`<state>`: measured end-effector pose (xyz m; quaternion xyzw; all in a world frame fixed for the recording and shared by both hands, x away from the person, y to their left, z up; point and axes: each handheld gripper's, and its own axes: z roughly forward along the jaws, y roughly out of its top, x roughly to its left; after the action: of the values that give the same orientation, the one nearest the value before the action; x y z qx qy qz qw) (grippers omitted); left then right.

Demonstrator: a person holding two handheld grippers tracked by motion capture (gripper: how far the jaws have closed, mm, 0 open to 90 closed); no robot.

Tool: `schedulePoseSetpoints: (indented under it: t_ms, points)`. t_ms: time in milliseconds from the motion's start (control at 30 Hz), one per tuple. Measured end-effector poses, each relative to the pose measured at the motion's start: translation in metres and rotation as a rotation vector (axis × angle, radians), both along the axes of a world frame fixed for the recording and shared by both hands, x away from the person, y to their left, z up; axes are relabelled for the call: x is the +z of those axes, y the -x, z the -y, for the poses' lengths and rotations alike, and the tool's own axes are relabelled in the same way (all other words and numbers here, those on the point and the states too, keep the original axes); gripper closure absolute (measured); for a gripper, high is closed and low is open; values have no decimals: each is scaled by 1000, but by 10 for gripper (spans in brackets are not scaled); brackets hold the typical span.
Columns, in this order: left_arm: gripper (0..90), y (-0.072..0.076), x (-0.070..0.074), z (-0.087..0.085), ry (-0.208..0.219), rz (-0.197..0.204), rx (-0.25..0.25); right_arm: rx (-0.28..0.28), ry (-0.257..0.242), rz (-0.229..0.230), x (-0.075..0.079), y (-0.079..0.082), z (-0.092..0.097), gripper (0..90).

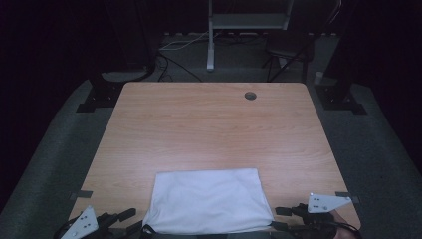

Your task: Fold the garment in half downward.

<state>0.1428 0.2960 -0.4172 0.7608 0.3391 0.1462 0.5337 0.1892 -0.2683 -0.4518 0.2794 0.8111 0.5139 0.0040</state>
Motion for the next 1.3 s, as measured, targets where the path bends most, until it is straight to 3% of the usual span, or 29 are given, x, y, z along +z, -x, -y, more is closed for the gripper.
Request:
schedulePoseSetpoints:
  t_ms: [200, 433, 733, 933, 1133, 1300]
  points:
    - [308, -9, 2, -1, 19, 3, 66, -59, -17, 1, 3, -4, 6, 361]
    - [296, -24, 4, 3, 29, 28, 82, -161, -26, -13, 8, -18, 10, 248]
    - [296, -55, 7, 11, 4, 23, 75, -184, -12, 18, 20, -37, 0, 247]
    - [296, -77, 4, 16, -16, -12, 75, -208, -11, 22, 23, -51, -6, 251]
    - [296, -100, 1, 23, -52, -61, 70, -224, 21, 26, 24, -70, -19, 293]
    - [296, -114, 0, 28, -69, -78, 68, -234, 39, 23, 26, -87, -29, 330]
